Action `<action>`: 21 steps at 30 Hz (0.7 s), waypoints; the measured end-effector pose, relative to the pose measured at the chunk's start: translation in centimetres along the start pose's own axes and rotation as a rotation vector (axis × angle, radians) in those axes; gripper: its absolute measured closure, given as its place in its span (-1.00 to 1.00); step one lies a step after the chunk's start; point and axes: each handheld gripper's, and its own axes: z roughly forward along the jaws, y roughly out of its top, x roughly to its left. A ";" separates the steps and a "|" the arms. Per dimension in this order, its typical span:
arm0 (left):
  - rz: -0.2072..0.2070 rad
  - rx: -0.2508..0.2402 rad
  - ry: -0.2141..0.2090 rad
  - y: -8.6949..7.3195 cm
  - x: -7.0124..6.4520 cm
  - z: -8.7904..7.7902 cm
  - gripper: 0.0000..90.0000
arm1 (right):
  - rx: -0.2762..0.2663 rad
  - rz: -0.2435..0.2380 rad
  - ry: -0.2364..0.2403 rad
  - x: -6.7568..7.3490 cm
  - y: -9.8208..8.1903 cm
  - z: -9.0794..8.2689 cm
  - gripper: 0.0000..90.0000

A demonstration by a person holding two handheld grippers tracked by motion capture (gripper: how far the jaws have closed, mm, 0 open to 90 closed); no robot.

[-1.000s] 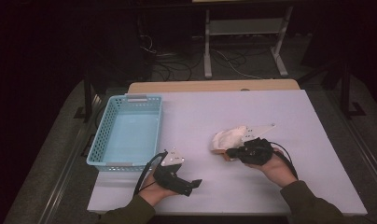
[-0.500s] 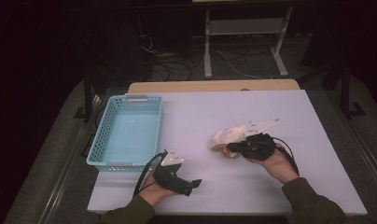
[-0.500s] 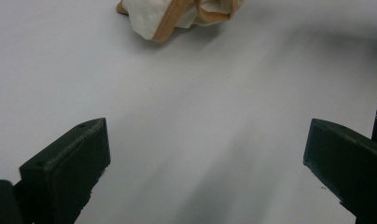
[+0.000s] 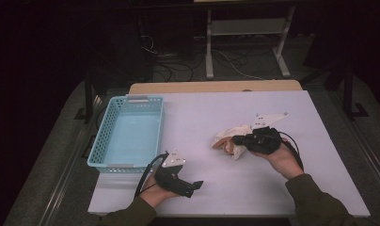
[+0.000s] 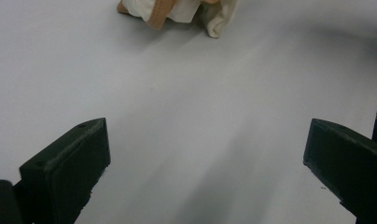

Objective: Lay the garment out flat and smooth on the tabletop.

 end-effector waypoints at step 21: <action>0.007 0.002 0.001 0.0 0.0 0.0 -1.00 | -0.038 0.057 -0.085 -2.9 0.1 -1.2 0.91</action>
